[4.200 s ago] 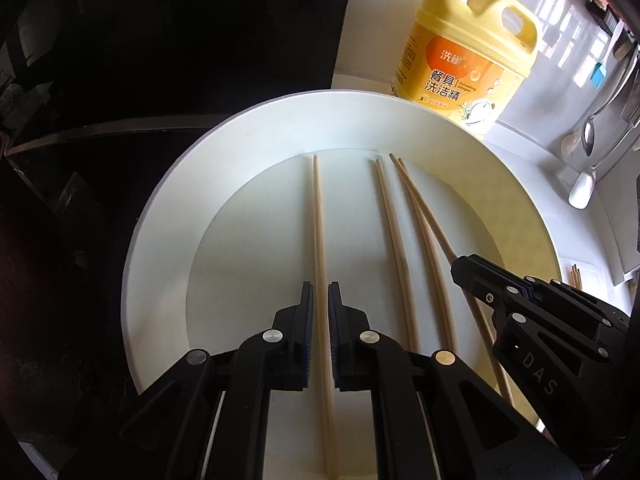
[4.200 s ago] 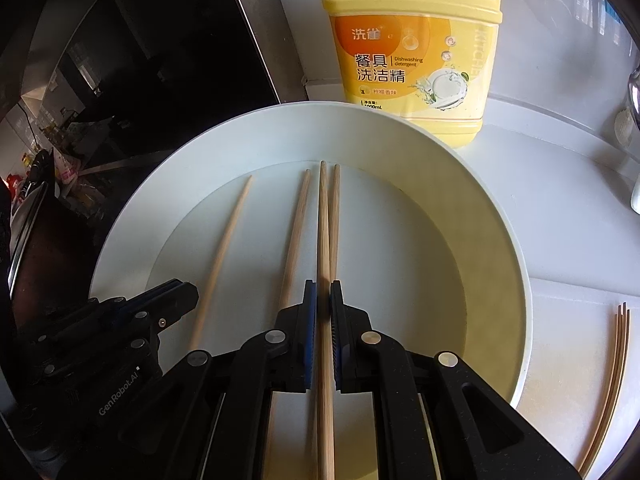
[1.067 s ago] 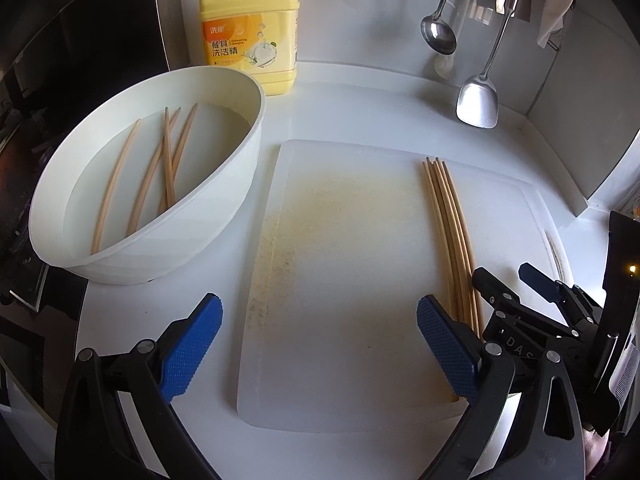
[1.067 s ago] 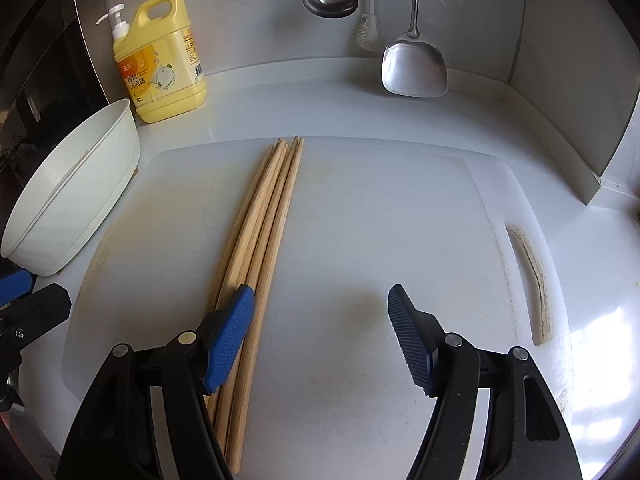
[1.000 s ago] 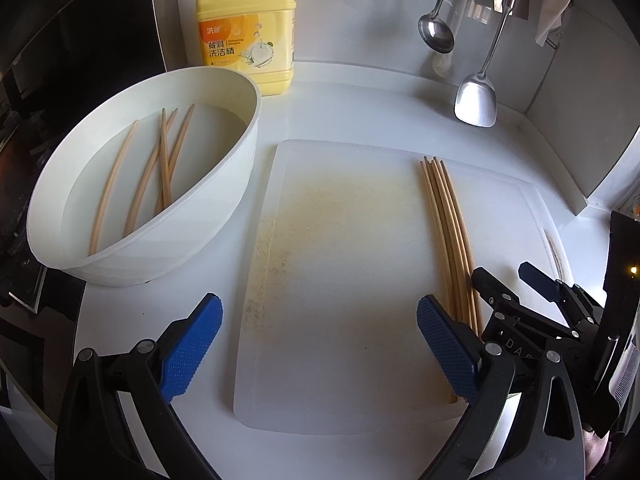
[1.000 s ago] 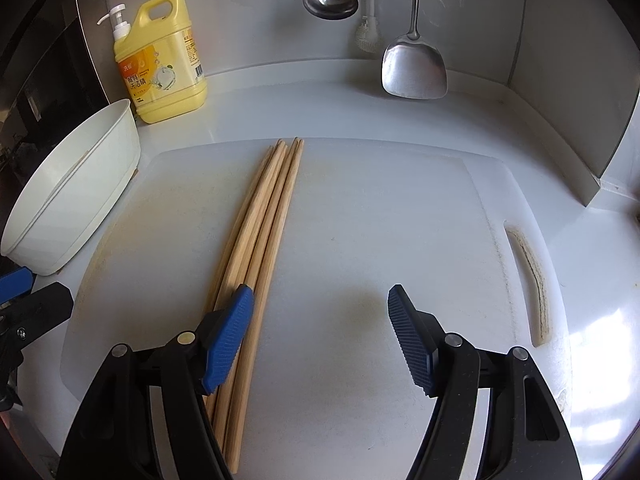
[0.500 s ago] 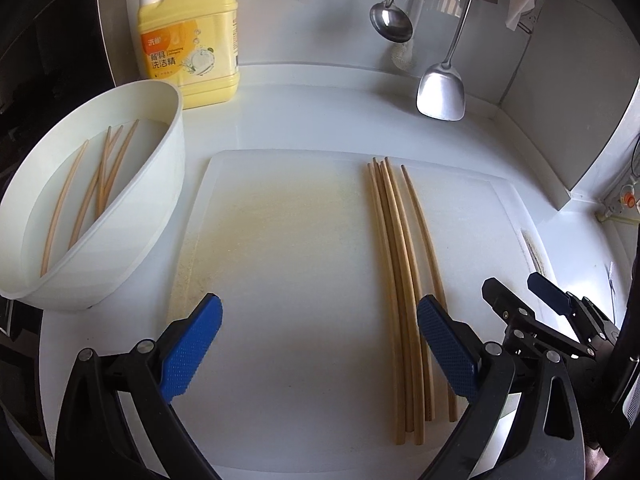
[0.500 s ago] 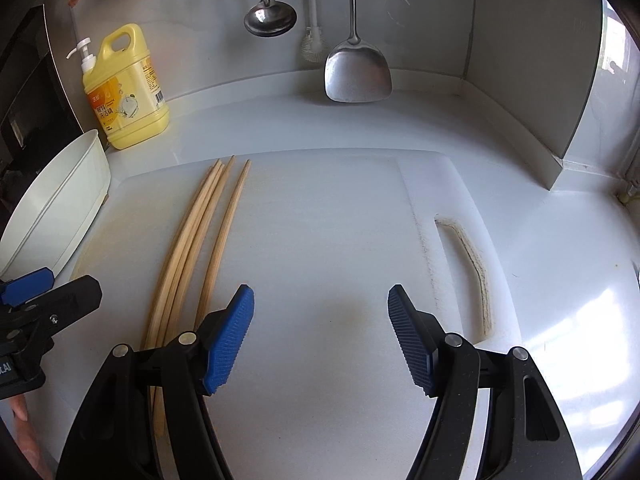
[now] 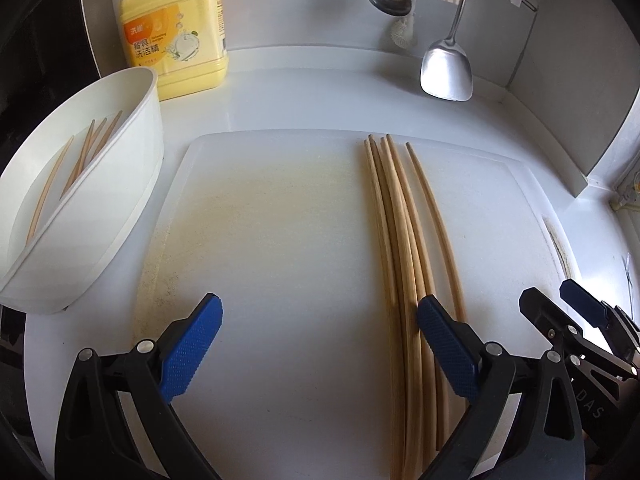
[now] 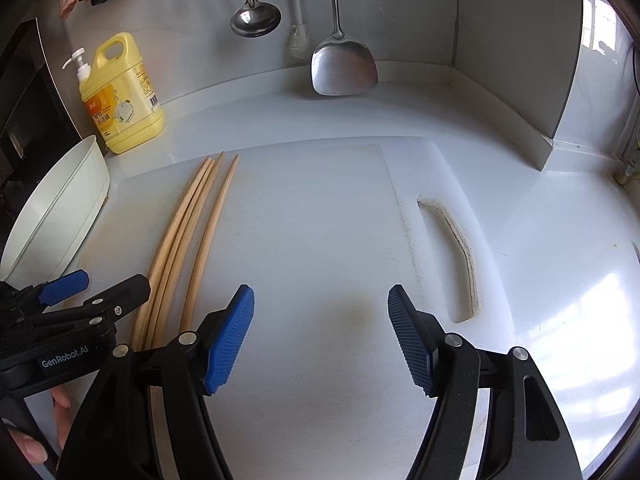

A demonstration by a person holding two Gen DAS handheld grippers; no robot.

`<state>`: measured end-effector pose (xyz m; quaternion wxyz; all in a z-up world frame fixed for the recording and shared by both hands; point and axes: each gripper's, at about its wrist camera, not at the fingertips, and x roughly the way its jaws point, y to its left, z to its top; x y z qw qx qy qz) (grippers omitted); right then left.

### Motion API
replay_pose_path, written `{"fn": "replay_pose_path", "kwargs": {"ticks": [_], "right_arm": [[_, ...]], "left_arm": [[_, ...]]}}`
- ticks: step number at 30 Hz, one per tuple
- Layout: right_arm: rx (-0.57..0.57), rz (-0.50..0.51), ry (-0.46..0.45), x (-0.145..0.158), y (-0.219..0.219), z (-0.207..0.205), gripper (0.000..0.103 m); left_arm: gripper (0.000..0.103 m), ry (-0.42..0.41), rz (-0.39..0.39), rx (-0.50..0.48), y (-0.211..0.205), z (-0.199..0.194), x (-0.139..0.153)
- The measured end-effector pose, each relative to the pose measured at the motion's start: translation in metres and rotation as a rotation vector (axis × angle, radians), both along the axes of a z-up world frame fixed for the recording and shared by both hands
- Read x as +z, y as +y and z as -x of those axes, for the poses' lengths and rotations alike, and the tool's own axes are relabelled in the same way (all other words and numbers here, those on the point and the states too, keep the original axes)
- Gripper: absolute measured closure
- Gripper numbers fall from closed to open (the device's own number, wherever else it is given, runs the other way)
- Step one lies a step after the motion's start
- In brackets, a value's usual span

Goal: Organize utensils
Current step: 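Lower both open tools onto the spread chopsticks on the board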

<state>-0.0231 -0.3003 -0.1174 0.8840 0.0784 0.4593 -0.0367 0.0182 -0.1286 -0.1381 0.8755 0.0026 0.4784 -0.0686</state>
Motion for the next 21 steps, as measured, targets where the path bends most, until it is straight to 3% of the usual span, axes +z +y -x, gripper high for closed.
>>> {"fn": "replay_pose_path", "kwargs": {"ticks": [12,21], "right_arm": [[0.086,-0.012,0.001,0.0,0.033,-0.016,0.037],[0.118,0.021,0.014,-0.006,0.051,-0.029,0.037]], "left_arm": [[0.007,-0.007,-0.008,0.091,0.032,-0.005,-0.006],[0.007,-0.029,-0.008,0.092,0.04,-0.005,-0.008]]}}
